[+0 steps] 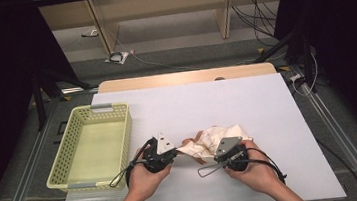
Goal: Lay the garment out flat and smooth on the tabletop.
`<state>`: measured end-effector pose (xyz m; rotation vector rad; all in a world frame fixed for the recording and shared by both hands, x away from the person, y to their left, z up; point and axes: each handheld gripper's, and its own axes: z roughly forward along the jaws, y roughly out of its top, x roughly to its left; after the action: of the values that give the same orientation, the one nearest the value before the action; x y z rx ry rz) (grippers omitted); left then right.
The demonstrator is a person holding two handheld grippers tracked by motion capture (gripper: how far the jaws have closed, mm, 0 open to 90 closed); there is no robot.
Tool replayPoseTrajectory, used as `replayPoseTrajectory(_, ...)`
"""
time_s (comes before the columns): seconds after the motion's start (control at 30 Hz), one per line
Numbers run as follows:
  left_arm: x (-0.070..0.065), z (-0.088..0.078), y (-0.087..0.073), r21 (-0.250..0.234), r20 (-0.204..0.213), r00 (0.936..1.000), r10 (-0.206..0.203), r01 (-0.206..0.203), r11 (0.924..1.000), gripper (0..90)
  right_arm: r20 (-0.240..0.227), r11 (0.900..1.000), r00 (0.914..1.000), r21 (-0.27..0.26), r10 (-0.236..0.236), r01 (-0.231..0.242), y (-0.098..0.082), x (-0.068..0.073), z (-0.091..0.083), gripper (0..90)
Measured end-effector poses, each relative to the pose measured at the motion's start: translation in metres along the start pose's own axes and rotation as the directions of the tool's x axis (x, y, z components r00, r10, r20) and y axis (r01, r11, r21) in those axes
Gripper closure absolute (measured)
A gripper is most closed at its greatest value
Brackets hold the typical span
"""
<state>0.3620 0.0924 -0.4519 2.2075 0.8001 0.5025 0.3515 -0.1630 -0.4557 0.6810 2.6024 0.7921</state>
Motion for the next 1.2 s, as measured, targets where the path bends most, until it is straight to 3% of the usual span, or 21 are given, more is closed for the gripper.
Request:
replayPoseTrajectory(0.07, 0.004, 0.002, 0.002, -0.002, -0.018, 0.9998, 0.001, -0.002, 1.0, 86.1, 0.008, 0.998, 0.9979, -0.021, 0.065, -0.065, 0.006, -0.016, -0.002, 89.2)
replayPoseTrajectory(0.13, 0.005, 0.002, 0.005, -0.021, -0.027, 0.9996, -0.009, 0.009, 0.9997, 77.1, 0.019, 0.992, 0.9921, -0.039, 0.124, -0.123, 0.01, -0.029, 0.0, 89.2)
replayPoseTrajectory(0.2, 0.005, 0.001, 0.006, -0.027, -0.036, 0.9993, -0.007, 0.006, 0.9996, 67.4, 0.024, 0.989, 0.9897, -0.042, 0.141, -0.14, 0.012, -0.035, 0.002, 89.2)
replayPoseTrajectory(0.23, 0.005, 0.0, 0.007, -0.041, -0.056, 0.9984, -0.011, 0.009, 0.9991, 62.8, 0.042, 0.983, 0.9825, -0.04, 0.182, -0.18, 0.016, -0.047, 0.009, 89.2)
replayPoseTrajectory(0.3, 0.005, -0.002, 0.007, -0.049, -0.064, 0.9978, -0.018, 0.015, 0.9987, 57.0, 0.057, 0.977, 0.975, -0.029, 0.215, -0.213, 0.018, -0.056, 0.018, 89.1)
replayPoseTrajectory(0.37, 0.005, -0.002, 0.005, -0.056, -0.06, 0.9979, -0.023, 0.02, 0.9982, 51.9, 0.095, 0.977, 0.9724, -0.002, 0.213, -0.214, 0.017, -0.064, 0.027, 89.0)
replayPoseTrajectory(0.47, 0.004, -0.005, 0.002, -0.06, -0.042, 0.9988, -0.026, 0.024, 0.9979, 42.9, 0.114, 0.966, 0.961, 0.021, 0.252, -0.256, 0.015, -0.07, 0.037, 85.6)
replayPoseTrajectory(0.57, 0.004, -0.008, 0.0, -0.071, -0.018, 0.9984, -0.053, 0.052, 0.9961, 27.2, 0.154, 0.981, 0.9691, 0.01, 0.192, -0.196, 0.018, -0.066, 0.03, 72.0)
replayPoseTrajectory(0.67, 0.004, -0.012, -0.002, -0.087, 0.012, 0.9965, -0.082, 0.083, 0.9928, 15.0, 0.174, 0.994, 0.9789, -0.051, 0.107, -0.1, 0.026, -0.058, 0.013, 64.8)
replayPoseTrajectory(0.73, 0.004, -0.012, -0.002, -0.09, 0.028, 0.9951, -0.095, 0.097, 0.9912, 5.3, 0.169, 0.994, 0.9814, -0.076, 0.091, -0.079, 0.029, -0.052, 0.004, 63.4)
replayPoseTrajectory(0.77, 0.005, -0.012, -0.003, -0.088, 0.06, 0.9914, -0.116, 0.121, 0.9887, 0.0, 0.122, 0.993, 0.9907, -0.112, 0.061, -0.047, 0.032, -0.038, -0.003, 62.1)
replayPoseTrajectory(0.9, 0.004, -0.01, -0.003, -0.09, 0.036, 0.9885, -0.147, 0.15, 0.9847, 0.0, -0.027, 0.995, 0.9991, -0.091, 0.033, -0.035, 0.029, -0.015, 0.012, 59.5)
replayPoseTrajectory(0.93, 0.004, -0.01, -0.003, -0.09, 0.036, 0.9885, -0.147, 0.15, 0.9847, 0.0, -0.039, 0.996, 0.9988, -0.084, 0.03, -0.033, 0.029, -0.012, 0.018, 58.3)
replayPoseTrajectory(0.97, 0.003, -0.011, -0.003, -0.094, 0.06, 0.9806, -0.187, 0.192, 0.9769, 0.0, -0.054, 0.998, 0.9981, -0.062, 0.029, -0.032, 0.028, -0.007, 0.027, 56.6)
replayPoseTrajectory(1.1, 0.004, -0.014, -0.002, -0.119, 0.095, 0.9681, -0.232, 0.242, 0.9629, 0.0, -0.057, 0.999, 0.998, -0.045, 0.028, -0.03, 0.031, -0.001, 0.043, 50.9)
replayPoseTrajectory(1.2, 0.003, -0.013, -0.001, -0.118, 0.082, 0.9699, -0.229, 0.238, 0.9641, 0.0, -0.041, 0.998, 0.9986, -0.044, 0.034, -0.036, 0.034, 0.002, 0.048, 49.5)
